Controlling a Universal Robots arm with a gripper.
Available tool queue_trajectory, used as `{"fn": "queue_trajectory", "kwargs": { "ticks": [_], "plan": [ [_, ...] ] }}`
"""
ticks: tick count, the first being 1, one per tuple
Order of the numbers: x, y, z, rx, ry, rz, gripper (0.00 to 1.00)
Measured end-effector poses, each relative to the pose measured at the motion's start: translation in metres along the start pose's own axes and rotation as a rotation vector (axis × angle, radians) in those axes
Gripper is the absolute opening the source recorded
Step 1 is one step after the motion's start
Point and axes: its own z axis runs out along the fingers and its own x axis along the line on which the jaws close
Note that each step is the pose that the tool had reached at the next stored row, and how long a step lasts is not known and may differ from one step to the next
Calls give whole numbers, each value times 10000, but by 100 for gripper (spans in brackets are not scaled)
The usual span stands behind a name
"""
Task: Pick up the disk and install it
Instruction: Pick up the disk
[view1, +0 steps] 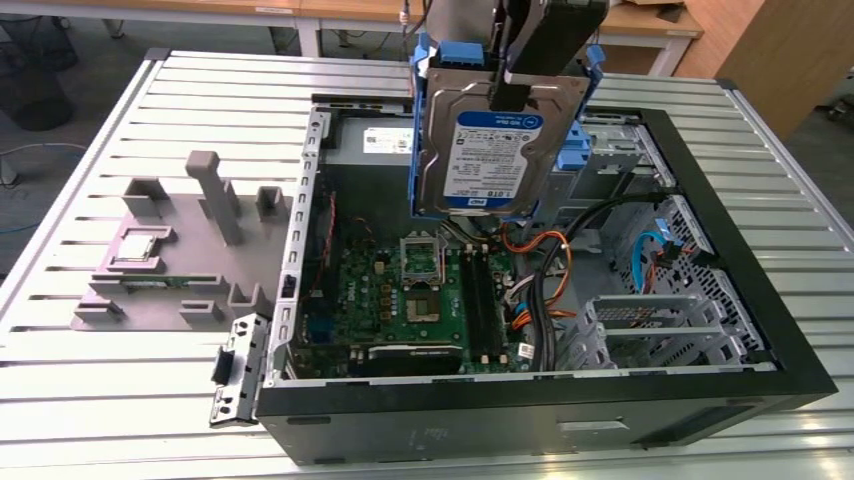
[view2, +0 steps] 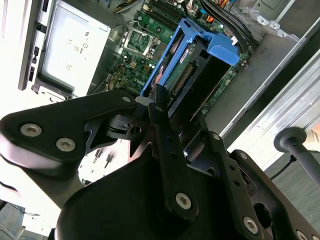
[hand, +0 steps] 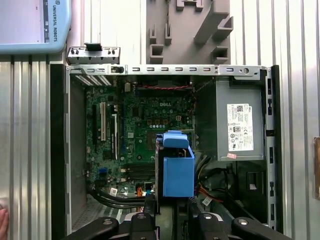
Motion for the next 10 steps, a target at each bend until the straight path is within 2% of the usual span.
{"fn": "queue_trajectory", "kwargs": {
  "ticks": [10],
  "plan": [
    [-1, -63, -1, 0, 1, 0, 35]
  ]
}}
